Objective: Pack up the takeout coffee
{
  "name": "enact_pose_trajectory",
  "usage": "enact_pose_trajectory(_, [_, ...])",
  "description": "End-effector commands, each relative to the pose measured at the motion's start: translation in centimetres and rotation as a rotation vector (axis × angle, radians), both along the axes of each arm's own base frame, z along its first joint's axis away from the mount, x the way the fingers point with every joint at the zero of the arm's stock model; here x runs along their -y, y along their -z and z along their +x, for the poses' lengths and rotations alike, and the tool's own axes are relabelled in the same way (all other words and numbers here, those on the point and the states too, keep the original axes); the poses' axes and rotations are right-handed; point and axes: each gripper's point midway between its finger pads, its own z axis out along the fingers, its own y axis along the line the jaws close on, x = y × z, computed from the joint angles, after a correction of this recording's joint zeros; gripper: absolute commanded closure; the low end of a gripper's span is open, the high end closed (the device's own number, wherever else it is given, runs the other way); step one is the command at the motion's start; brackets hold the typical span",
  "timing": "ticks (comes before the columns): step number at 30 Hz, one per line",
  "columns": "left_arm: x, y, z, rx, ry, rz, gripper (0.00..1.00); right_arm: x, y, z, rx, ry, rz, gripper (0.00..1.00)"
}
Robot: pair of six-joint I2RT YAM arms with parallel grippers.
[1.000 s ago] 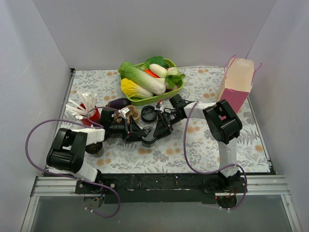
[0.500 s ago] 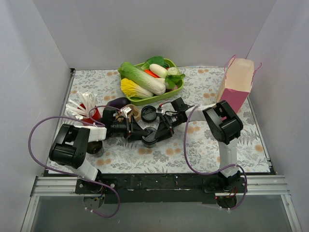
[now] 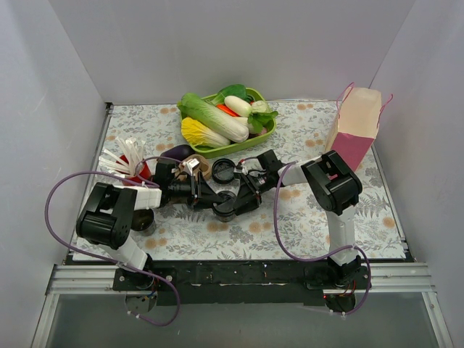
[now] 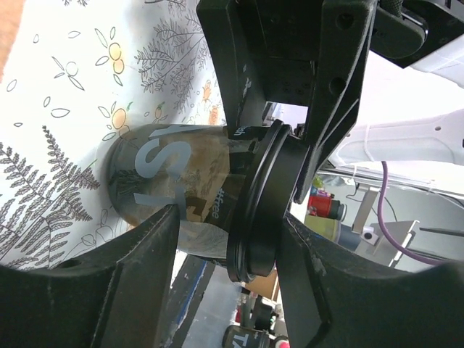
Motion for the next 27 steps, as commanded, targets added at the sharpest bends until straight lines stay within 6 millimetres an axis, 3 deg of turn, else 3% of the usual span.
enact_pose_trajectory(1, [-3.3, 7.3, 0.0, -0.067, -0.152, 0.327, 0.5, -0.9, 4.0, 1.4, 0.113, 0.068, -0.126, 0.44])
enact_pose_trajectory(8, [-3.0, 5.5, 1.2, 0.035, -0.122, 0.315, 0.5, -2.2, -0.5, 4.1, 0.352, 0.053, 0.004, 0.21])
enact_pose_trajectory(13, [-2.5, 5.0, 1.2, 0.055, -0.105, 0.3, 0.49, -2.6, -0.5, 4.6, 0.338, 0.063, -0.005, 0.16])
enact_pose_trajectory(22, [-1.9, 5.7, 1.1, 0.021, -0.063, 0.281, 0.48, -1.8, 4.1, 3.1, 0.119, 0.083, -0.164, 0.37])
enact_pose_trajectory(27, [-1.1, 4.2, 2.4, 0.088, -0.04, 0.241, 0.41, -1.3, 5.5, 2.5, 0.062, 0.081, -0.217, 0.45])
